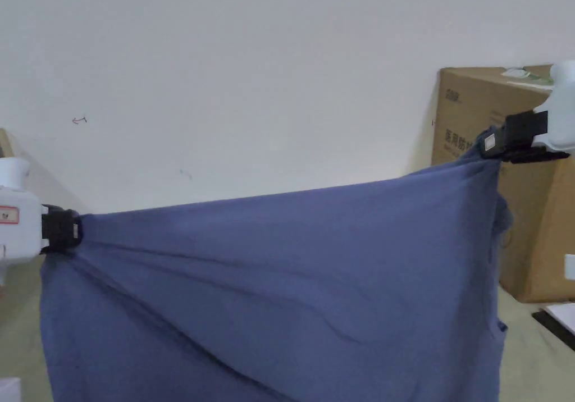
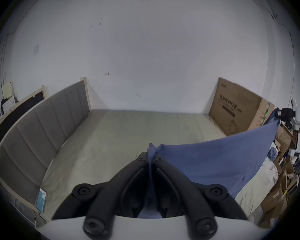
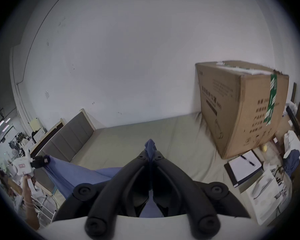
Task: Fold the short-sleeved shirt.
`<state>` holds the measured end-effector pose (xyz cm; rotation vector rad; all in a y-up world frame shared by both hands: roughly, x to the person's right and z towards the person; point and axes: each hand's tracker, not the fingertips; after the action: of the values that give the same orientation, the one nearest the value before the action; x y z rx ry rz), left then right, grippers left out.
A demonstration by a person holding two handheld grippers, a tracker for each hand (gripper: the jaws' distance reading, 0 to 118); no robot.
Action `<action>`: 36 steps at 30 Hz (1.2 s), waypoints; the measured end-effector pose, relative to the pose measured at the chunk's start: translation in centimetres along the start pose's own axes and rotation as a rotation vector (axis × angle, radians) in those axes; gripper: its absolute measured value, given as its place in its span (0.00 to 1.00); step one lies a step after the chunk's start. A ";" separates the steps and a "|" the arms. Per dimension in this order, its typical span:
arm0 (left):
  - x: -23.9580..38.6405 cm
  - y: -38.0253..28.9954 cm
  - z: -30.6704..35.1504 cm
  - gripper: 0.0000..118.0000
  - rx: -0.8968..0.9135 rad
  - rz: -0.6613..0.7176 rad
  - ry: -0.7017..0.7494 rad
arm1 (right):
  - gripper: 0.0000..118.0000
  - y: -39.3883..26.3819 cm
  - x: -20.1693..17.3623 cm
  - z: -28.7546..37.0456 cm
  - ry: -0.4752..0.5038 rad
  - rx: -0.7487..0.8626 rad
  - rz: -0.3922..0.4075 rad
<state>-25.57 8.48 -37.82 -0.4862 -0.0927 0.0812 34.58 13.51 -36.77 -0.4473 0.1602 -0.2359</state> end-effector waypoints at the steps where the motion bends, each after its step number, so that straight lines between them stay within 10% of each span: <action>1: 0.1 1.3 0.1 0.00 0.022 -0.002 0.000 | 0.00 0.7 -0.4 0.2 0.003 0.006 0.000; 18: -0.4 21.3 -1.5 0.00 0.210 -0.043 0.106 | 0.00 16.1 -6.0 -1.3 0.026 0.147 -0.050; 36: 1.1 25.6 -9.6 0.00 0.308 -0.181 0.178 | 0.00 18.1 -4.8 -7.3 -0.062 0.163 0.004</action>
<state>-24.85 26.68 -58.26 -0.1744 0.0504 -0.1242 31.89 27.58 -50.84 -0.2915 0.0807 -0.2288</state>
